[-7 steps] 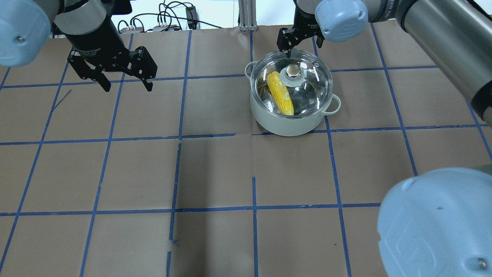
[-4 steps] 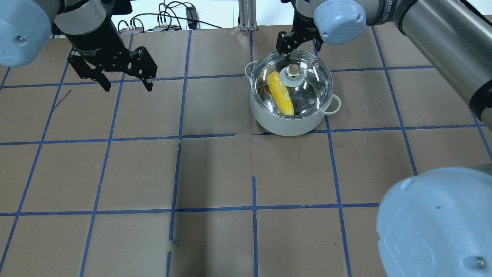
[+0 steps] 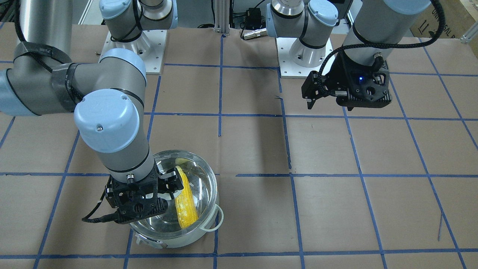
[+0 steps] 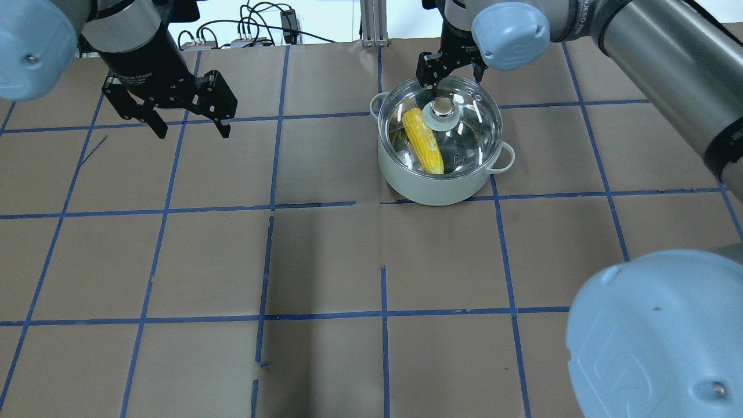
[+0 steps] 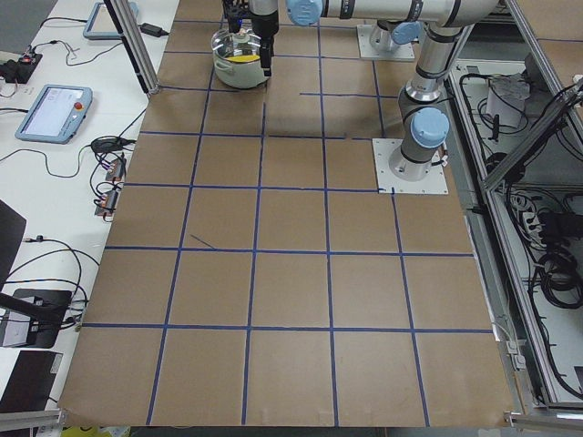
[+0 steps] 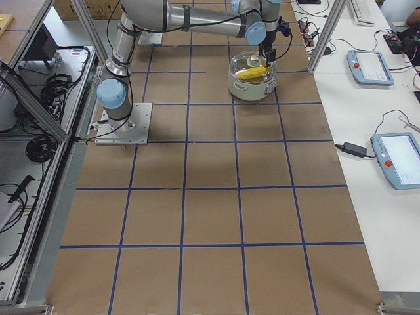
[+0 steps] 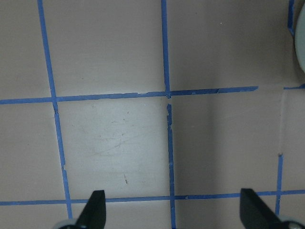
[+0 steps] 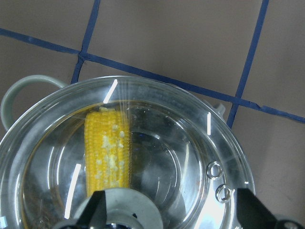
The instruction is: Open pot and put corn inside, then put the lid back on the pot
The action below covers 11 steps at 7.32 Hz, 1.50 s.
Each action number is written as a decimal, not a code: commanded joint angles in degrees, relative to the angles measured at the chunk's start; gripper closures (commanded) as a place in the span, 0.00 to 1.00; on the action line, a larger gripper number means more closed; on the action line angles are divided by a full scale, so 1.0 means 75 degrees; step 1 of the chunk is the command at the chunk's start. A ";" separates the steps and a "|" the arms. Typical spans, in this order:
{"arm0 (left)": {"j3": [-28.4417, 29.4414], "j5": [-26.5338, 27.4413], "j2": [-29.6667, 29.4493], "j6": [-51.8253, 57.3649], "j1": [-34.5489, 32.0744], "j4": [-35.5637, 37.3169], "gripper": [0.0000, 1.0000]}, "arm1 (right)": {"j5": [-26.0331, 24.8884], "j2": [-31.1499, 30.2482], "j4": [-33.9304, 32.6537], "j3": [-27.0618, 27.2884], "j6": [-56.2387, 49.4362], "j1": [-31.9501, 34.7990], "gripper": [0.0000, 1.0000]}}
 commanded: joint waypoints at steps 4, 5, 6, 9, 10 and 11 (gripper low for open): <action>0.0000 0.0001 0.0000 0.0000 0.0000 0.0000 0.00 | -0.0014 0.0006 -0.0184 0.0245 0.0000 0.0001 0.04; 0.0000 0.0001 0.0000 0.0000 0.0000 0.0000 0.00 | -0.0026 -0.0052 -0.0312 0.0514 0.0000 -0.0011 0.04; 0.0000 0.0001 0.0000 0.0000 0.0000 0.0000 0.00 | -0.0026 -0.0041 -0.0557 0.0551 0.0000 -0.0011 0.03; 0.0000 0.0001 0.0000 0.0000 0.0000 0.0000 0.00 | -0.0038 -0.0041 -0.0582 0.0341 -0.0012 -0.0011 0.01; 0.0000 0.0001 0.0000 0.0000 0.0000 0.0000 0.00 | -0.0073 -0.0006 -0.0513 0.0004 0.0046 0.0001 0.01; 0.0000 0.0001 0.0000 0.0000 0.0000 0.0000 0.00 | -0.0073 0.0017 -0.0315 -0.0336 0.0093 0.0047 0.01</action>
